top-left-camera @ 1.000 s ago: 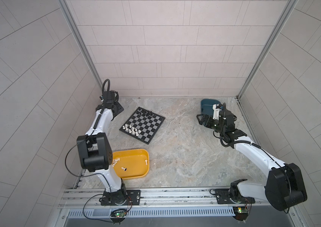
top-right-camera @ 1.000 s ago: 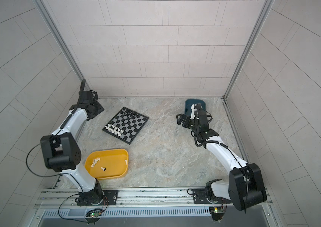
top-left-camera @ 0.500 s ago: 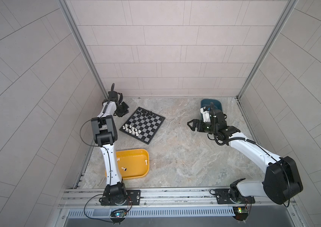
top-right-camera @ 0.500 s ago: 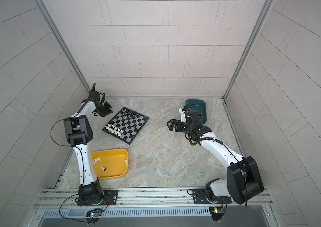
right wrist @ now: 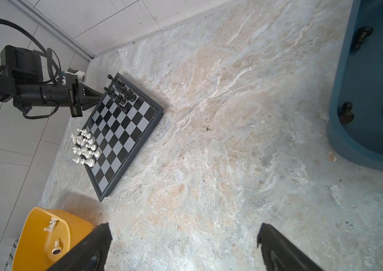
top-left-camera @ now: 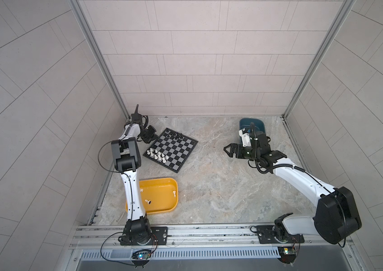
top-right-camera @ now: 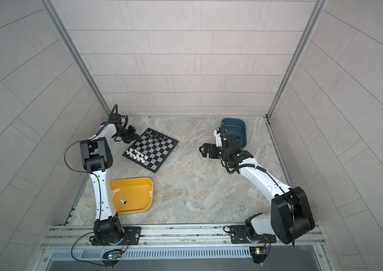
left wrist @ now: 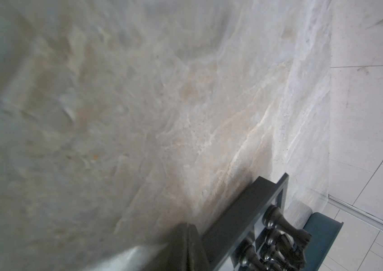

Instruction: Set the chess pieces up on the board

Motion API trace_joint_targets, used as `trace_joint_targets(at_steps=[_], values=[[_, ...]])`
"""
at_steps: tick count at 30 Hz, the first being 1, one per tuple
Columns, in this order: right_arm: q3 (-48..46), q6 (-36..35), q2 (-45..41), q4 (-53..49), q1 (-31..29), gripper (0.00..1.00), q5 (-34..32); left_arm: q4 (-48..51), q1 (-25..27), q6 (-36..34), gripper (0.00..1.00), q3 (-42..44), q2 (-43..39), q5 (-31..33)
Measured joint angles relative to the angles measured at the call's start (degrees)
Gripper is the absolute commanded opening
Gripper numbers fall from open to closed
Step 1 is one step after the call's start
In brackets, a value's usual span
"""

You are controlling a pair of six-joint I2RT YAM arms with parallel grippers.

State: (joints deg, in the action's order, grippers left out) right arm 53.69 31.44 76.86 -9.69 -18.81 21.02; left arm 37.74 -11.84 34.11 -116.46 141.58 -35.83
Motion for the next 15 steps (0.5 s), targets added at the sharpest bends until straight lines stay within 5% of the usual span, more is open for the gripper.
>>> trace_joint_targets(at_steps=[7,15], values=[[-0.6,1.0,-1.8,-0.4,3.9,0.99,-0.5,-0.2,5.4,0.6,0.04,2.3,-1.2,-1.4],[-5.2,2.1,-8.4,-2.4,8.5,1.00,-0.7,-1.3,18.8,3.3,0.04,2.6,-1.2,-2.4]])
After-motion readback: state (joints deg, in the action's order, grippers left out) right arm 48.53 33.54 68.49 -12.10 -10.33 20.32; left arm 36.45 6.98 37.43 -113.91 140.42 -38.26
